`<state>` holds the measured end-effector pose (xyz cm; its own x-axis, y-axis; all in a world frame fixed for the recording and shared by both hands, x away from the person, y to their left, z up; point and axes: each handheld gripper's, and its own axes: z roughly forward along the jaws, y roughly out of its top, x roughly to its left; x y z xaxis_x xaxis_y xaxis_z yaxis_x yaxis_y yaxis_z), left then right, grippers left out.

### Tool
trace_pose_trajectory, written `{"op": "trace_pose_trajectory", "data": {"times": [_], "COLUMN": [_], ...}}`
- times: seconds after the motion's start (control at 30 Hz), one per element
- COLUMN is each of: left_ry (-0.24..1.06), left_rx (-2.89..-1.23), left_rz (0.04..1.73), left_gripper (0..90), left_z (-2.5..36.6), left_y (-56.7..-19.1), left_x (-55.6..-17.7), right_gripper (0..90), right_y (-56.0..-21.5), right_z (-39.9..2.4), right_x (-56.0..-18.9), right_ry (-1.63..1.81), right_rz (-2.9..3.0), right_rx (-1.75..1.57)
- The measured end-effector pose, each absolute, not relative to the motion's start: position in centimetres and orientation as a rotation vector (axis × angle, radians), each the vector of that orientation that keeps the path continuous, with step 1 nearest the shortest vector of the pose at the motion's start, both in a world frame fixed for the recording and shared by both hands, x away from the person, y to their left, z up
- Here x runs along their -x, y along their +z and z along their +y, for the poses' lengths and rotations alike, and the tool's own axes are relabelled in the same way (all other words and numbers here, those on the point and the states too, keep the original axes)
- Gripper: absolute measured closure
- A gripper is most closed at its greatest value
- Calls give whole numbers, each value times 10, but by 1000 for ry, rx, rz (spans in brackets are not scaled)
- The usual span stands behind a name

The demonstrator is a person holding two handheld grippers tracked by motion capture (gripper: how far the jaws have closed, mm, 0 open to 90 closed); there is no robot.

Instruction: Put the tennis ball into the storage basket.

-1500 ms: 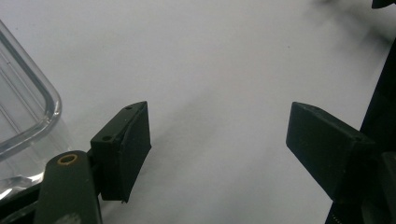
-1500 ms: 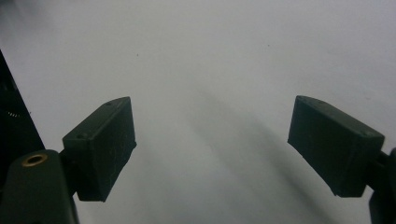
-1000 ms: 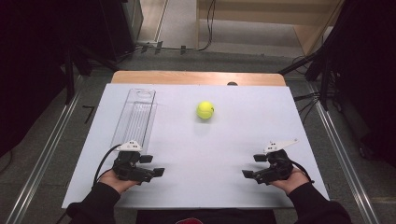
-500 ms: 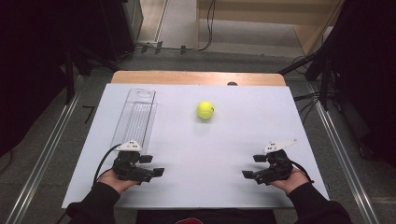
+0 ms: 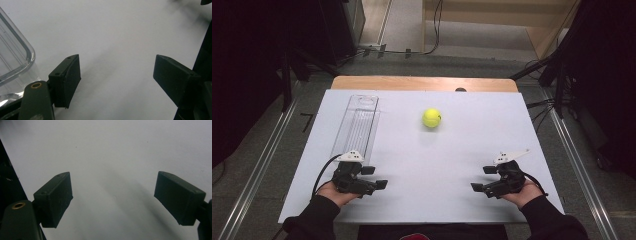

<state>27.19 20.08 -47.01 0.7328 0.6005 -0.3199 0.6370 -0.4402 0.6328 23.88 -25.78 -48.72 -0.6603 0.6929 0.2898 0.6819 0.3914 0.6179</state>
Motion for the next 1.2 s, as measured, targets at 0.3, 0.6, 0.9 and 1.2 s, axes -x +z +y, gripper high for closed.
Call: {"op": "trace_pose_trajectory", "data": {"times": [0.3, 0.6, 0.9, 1.2], "left_ry": [-62, -70, -106, -108], "left_rx": [-2164, -2166, -2179, -2160], "left_rz": [928, 925, 906, 878], "left_gripper": [227, 228, 228, 228], "left_z": [201, 200, 193, 185], "left_y": [-470, -470, -468, -462], "left_x": [-272, -272, -272, -271], "right_gripper": [130, 130, 130, 130], "right_y": [-487, -487, -487, -488], "right_z": [-258, -258, -258, -259], "right_x": [-239, -239, -239, -240], "right_ry": [1147, 1144, 1137, 1134], "right_rz": [2608, 2609, 2611, 2612], "right_rx": [-1287, -1287, -1290, -1290]}}
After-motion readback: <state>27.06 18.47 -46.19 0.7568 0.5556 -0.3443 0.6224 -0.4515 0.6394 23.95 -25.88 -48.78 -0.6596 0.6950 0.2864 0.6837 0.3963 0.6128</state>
